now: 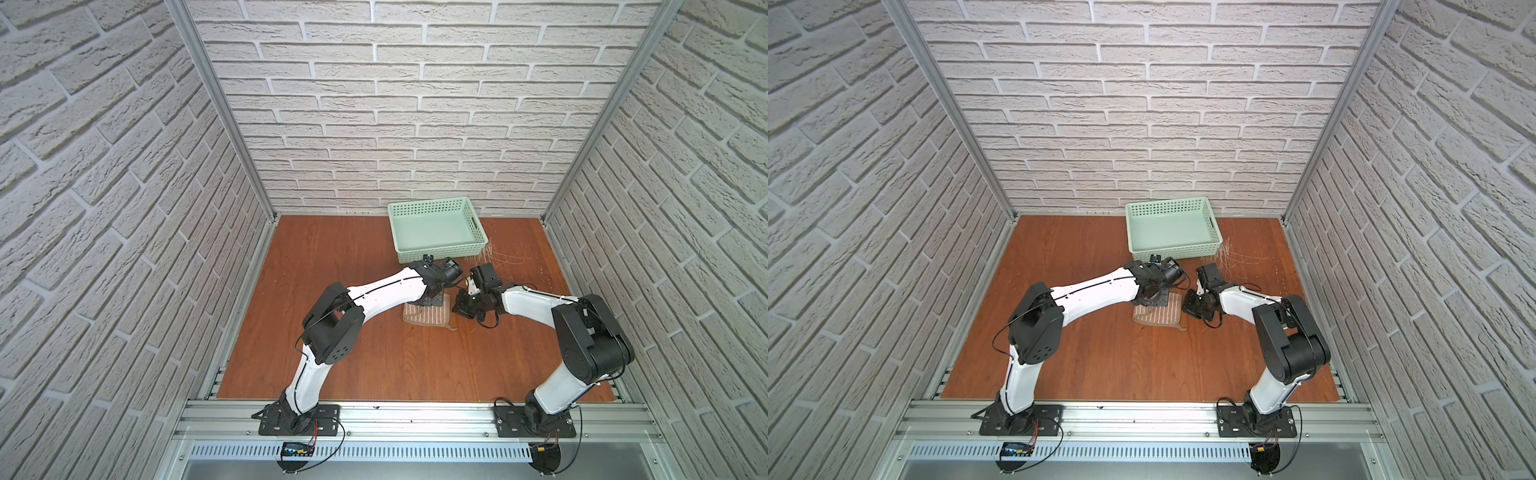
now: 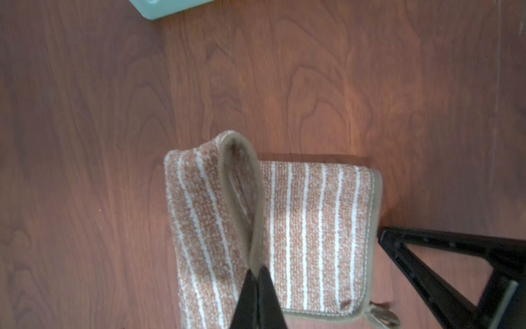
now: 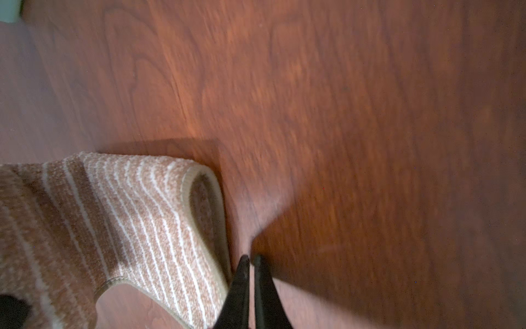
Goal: Fold the square dishcloth
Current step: Fold the cleaning item at the center of the board.
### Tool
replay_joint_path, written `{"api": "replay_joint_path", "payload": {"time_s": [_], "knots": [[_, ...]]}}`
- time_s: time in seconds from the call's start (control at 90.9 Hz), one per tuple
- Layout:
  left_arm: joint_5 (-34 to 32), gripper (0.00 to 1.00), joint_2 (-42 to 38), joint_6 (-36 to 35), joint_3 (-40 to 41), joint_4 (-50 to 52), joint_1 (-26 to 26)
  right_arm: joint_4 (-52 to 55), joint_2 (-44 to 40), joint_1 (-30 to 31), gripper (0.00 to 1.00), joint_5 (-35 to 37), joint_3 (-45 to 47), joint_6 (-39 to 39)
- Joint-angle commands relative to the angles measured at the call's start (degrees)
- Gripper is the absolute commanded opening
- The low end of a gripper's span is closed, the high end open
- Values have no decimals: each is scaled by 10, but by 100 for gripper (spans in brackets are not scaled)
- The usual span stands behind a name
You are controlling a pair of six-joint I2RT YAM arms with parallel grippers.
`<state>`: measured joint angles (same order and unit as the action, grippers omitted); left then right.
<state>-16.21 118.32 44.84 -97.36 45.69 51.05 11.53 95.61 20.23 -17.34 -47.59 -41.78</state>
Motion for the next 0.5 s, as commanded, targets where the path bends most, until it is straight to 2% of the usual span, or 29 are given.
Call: {"api": "replay_joint_path", "payload": {"time_s": [0.0,0.484], "knots": [[28,0,13,-12,-17,-25,4,5,-20,-1,9,18,-2,0],[99,0,40,-26,-33,-56,3,-14,-13,-1,6,11,-2,-18]]}}
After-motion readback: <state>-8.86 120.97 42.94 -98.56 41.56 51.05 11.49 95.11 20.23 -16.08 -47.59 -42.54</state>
